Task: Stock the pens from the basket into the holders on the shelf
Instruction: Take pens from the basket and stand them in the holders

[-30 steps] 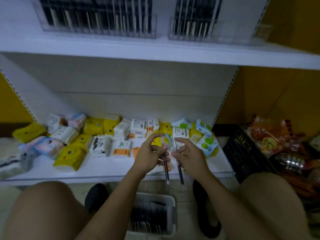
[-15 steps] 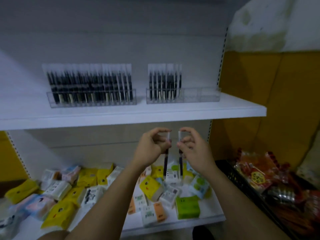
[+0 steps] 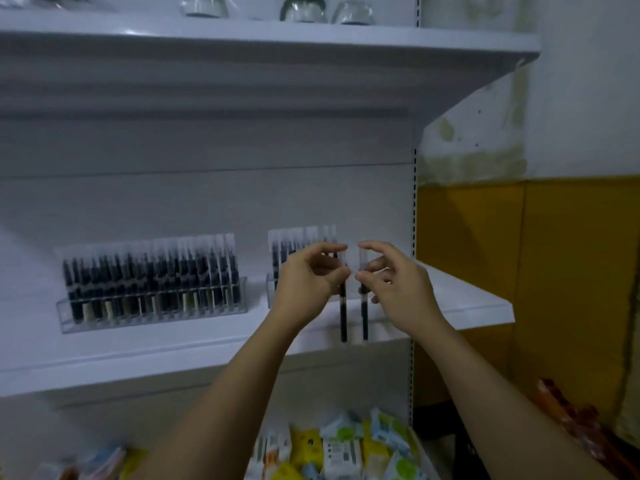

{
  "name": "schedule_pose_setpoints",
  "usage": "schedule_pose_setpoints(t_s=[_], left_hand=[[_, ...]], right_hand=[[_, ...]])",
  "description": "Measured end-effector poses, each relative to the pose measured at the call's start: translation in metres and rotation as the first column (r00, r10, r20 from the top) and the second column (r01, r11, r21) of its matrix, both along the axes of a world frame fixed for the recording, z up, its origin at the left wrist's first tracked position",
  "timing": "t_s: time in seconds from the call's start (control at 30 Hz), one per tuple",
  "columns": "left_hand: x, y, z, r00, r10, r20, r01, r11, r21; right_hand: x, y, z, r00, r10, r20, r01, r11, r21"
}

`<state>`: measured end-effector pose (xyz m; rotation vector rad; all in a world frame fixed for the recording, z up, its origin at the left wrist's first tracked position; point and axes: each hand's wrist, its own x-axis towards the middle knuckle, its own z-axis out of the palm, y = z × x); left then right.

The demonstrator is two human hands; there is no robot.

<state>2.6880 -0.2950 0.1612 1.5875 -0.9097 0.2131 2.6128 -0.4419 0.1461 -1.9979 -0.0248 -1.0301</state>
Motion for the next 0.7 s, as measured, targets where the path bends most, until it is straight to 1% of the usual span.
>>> schedule_pose_setpoints(t_s=[0.13, 0.23, 0.3, 0.37, 0.43, 0.5, 0.7], left_hand=[[0.016, -0.013, 0.027, 0.999, 0.028, 0.035, -0.027, 0.999, -0.023], [0.029, -0.024, 0.043, 0.996, 0.062, 0.057, -0.061, 0.998, -0.032], [0.04, -0.031, 0.052, 0.988, 0.101, 0.119, -0.1, 0.995, -0.015], [0.052, -0.038, 0.059, 0.963, 0.167, 0.212, -0.172, 0.985, 0.003], [0.064, -0.044, 0.067, 0.936, 0.219, 0.277, -0.225, 0.974, -0.011], [0.076, -0.05, 0.073, 0.918, 0.246, 0.311, -0.248, 0.968, -0.034], [0.102, -0.061, 0.076, 0.86, 0.302, 0.412, -0.319, 0.947, -0.029]], right_hand=[[0.018, -0.021, 0.022, 0.998, -0.054, 0.039, 0.055, 0.998, -0.025], [0.037, -0.03, 0.036, 0.996, -0.062, 0.061, 0.064, 0.997, -0.035], [0.05, -0.034, 0.044, 0.996, -0.05, 0.079, 0.052, 0.998, -0.022], [0.063, -0.039, 0.051, 0.994, -0.039, 0.098, 0.04, 0.999, -0.011], [0.075, -0.044, 0.055, 0.993, -0.032, 0.116, 0.033, 0.999, -0.003], [0.087, -0.05, 0.058, 0.991, -0.032, 0.128, 0.031, 1.0, 0.005], [0.121, -0.06, 0.063, 0.987, -0.033, 0.155, 0.027, 0.999, 0.039]])
